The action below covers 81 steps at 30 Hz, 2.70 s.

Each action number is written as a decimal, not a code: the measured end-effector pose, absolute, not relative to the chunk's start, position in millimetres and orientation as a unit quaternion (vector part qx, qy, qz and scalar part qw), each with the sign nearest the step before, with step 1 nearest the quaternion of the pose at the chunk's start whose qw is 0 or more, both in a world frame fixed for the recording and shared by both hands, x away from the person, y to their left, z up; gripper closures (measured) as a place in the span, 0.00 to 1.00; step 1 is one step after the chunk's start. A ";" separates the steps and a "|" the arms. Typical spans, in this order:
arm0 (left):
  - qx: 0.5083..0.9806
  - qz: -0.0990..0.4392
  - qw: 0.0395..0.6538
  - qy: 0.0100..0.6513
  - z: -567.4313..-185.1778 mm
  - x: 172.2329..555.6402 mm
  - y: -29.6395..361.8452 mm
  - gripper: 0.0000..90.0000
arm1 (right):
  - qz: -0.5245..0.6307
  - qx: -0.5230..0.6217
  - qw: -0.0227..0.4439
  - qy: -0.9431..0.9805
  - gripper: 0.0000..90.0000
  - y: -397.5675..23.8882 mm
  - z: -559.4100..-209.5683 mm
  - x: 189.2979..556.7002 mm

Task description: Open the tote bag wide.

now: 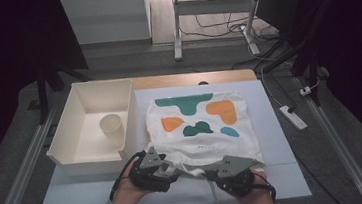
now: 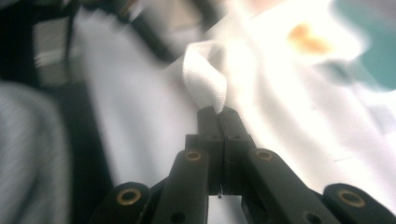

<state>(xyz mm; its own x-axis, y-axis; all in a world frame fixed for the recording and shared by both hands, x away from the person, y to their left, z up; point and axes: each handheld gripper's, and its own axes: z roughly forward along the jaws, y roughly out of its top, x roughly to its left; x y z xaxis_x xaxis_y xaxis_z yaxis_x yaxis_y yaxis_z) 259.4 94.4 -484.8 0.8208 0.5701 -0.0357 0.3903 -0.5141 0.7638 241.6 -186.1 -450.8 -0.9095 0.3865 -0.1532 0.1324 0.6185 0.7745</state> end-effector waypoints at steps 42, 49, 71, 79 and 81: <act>0.868 0.105 0.405 0.267 -492.0 263.1 92.7 0.25 | 0.409 0.279 0.188 0.848 0.76 -200.0 -481.3 394.5; 0.865 0.110 0.407 0.274 -494.8 264.0 96.1 0.25 | 0.444 0.274 0.224 0.823 0.56 -208.7 -447.7 369.1; 0.864 0.108 0.406 0.279 -497.6 264.3 97.1 0.25 | 0.427 0.209 0.101 0.874 0.48 -194.5 -455.8 256.6; 0.867 0.106 0.402 0.275 -499.3 263.5 95.1 0.25 | 0.349 0.206 0.082 0.911 0.51 -176.8 -492.8 254.4; 0.866 0.105 0.402 0.276 -499.7 263.8 95.3 0.25 | 0.341 0.202 0.073 0.915 0.54 -174.4 -497.5 254.2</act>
